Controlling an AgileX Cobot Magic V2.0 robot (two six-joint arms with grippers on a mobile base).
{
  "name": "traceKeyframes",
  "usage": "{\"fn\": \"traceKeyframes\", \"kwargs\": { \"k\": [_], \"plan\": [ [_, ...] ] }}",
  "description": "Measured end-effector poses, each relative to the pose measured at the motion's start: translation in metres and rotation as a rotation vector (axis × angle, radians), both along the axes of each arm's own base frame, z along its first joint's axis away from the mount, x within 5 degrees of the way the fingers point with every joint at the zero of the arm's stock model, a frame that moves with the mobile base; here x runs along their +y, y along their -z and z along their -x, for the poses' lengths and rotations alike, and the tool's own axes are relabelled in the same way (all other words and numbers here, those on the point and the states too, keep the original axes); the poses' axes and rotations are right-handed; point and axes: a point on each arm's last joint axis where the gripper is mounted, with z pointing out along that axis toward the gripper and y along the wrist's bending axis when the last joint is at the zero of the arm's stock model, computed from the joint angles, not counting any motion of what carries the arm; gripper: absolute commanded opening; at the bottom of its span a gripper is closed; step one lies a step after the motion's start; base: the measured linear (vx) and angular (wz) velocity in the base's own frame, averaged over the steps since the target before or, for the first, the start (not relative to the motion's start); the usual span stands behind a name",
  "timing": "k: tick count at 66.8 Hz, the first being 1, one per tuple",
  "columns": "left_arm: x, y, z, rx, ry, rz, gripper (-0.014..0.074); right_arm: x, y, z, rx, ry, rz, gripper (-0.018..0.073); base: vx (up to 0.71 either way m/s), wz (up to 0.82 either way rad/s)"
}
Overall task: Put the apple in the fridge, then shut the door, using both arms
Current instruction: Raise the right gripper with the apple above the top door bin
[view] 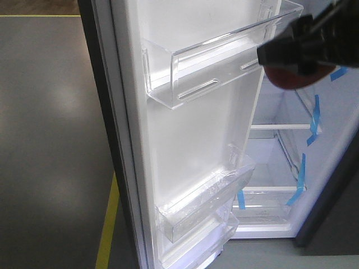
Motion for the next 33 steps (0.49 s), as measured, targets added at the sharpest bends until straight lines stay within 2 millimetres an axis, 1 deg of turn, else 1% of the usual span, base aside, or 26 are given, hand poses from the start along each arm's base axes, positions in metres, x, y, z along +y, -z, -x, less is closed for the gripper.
{"fn": "traceKeyframes", "kwargs": {
  "k": [8,19,26,33],
  "plan": [
    [0.000,0.000,0.000,0.000,0.000,0.000,-0.0006,0.008,-0.022,-0.021,-0.055,-0.003,-0.017,0.0150,0.00,0.00],
    [0.000,0.000,0.000,0.000,0.000,0.000,-0.0006,0.015,-0.038,-0.048,-0.119,0.010,0.003,0.0155,0.00,0.00],
    [0.000,0.000,0.000,0.000,0.000,0.000,-0.0006,0.017,-0.041,-0.066,-0.140,0.033,0.031,0.0158,0.00,0.00],
    [0.000,0.000,0.000,0.000,0.000,0.000,-0.0006,0.017,-0.038,-0.083,-0.135,0.060,0.030,0.0164,0.00,0.00]
  ]
}}
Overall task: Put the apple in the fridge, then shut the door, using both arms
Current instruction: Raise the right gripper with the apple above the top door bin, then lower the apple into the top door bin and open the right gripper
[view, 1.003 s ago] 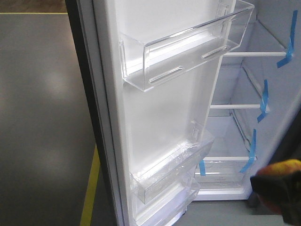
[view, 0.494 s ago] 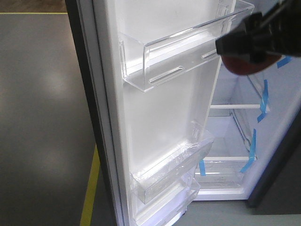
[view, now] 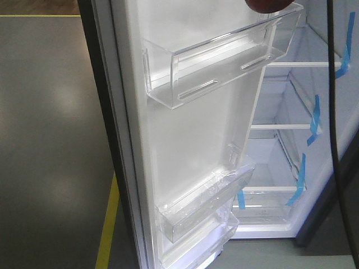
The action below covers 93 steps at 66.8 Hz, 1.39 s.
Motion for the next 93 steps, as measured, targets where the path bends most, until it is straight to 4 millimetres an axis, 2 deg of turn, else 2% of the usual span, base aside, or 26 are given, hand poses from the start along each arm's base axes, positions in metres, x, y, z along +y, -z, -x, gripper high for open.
{"fn": "traceKeyframes", "kwargs": {
  "k": [13,29,46,69,74,85,93],
  "plan": [
    [0.000,0.000,0.000,0.000,0.000,0.000,-0.0006,-0.001,0.014,-0.033,0.010,0.037,-0.001,0.0172,0.00,0.00],
    [0.000,0.000,0.000,0.000,0.000,0.000,-0.0006,0.009,0.031,-0.058,0.010,0.025,-0.036,0.0183,0.00,0.00],
    [0.000,0.000,0.000,0.000,0.000,0.000,-0.0006,0.012,0.043,-0.066,0.058,0.020,-0.019,0.0279,0.00,0.00],
    [0.000,0.000,0.000,0.000,0.000,0.000,-0.0006,0.013,0.050,-0.068,0.096,0.014,-0.012,0.0606,0.00,0.00],
    [0.000,0.000,0.000,0.000,0.000,0.000,-0.0006,0.013,0.050,-0.068,0.096,0.014,-0.013,0.0643,0.00,0.00],
    [0.000,0.000,0.000,0.000,0.000,0.000,-0.0006,0.012,0.046,-0.065,0.088,0.014,-0.015,0.0643,0.00,0.00],
    [0.000,0.000,0.000,0.000,0.000,0.000,-0.0006,0.009,0.035,-0.054,0.066,0.012,-0.021,0.0618,0.00,0.00]
  ]
}}
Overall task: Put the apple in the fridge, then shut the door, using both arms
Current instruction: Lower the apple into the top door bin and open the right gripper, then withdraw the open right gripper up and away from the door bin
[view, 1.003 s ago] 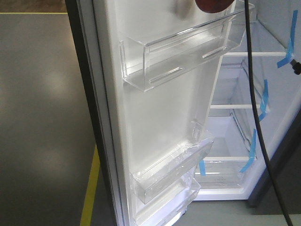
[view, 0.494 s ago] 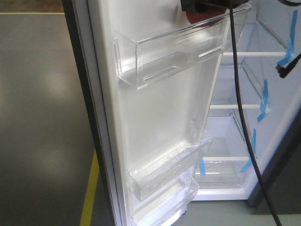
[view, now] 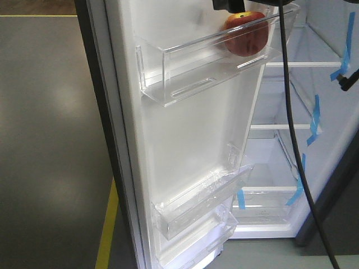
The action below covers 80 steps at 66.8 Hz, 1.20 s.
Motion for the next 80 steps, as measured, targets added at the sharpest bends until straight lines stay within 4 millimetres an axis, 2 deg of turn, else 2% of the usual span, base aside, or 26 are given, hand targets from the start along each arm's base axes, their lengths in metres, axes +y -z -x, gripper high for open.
{"fn": "traceKeyframes", "kwargs": {
  "k": [12,17,26,37,53,80],
  "plan": [
    [0.000,0.000,0.000,0.000,0.000,0.000,-0.0006,-0.009,-0.021,0.034,-0.043,-0.002,-0.031,0.0578,0.00,0.00],
    [0.000,0.000,0.000,0.000,0.000,0.000,-0.0006,-0.013,-0.019,0.050,-0.045,-0.006,-0.055,0.0576,0.00,0.00],
    [0.000,0.000,0.000,0.000,0.000,0.000,-0.0006,-0.019,0.000,0.075,-0.025,-0.015,-0.064,0.0576,0.00,0.00],
    [0.000,0.000,0.000,0.000,0.000,0.000,-0.0006,-0.030,0.036,0.108,0.025,-0.003,-0.054,0.0576,0.00,0.00],
    [0.000,0.000,0.000,0.000,0.000,0.000,-0.0006,-0.049,0.074,0.170,0.056,0.003,-0.053,0.0576,0.00,0.00],
    [0.000,0.000,0.000,0.000,0.000,0.000,-0.0006,-0.072,0.121,0.278,0.129,-0.063,-0.108,0.0576,0.00,0.00]
  ]
}}
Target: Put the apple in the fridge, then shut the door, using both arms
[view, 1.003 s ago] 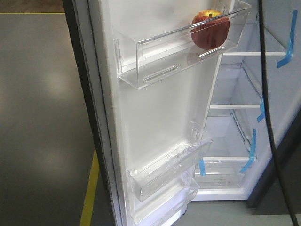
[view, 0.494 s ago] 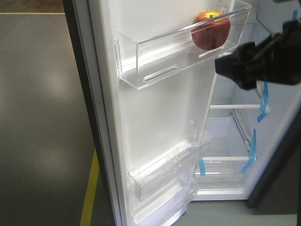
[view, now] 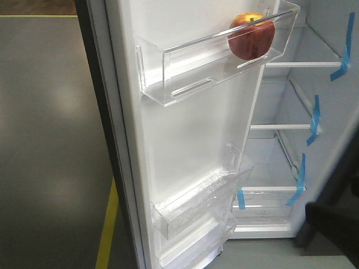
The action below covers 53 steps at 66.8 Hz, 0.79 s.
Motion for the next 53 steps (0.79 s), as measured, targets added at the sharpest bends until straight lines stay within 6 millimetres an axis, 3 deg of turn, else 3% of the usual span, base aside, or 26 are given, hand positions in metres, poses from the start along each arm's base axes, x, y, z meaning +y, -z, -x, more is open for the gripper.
{"fn": "traceKeyframes", "kwargs": {
  "k": [24,41,53],
  "plan": [
    [0.000,0.000,0.000,0.000,0.000,0.000,-0.0006,-0.014,0.033,0.066,0.084,-0.063,0.003,0.0576,0.00,0.00],
    [0.000,0.000,0.000,0.000,0.000,0.000,-0.0006,-0.020,0.060,0.088,0.141,-0.084,0.023,0.0576,0.00,0.00],
    [0.000,0.000,0.000,0.000,0.000,0.000,-0.0006,-0.021,0.064,0.096,0.125,-0.092,0.016,0.0576,0.00,0.00]
  ]
}}
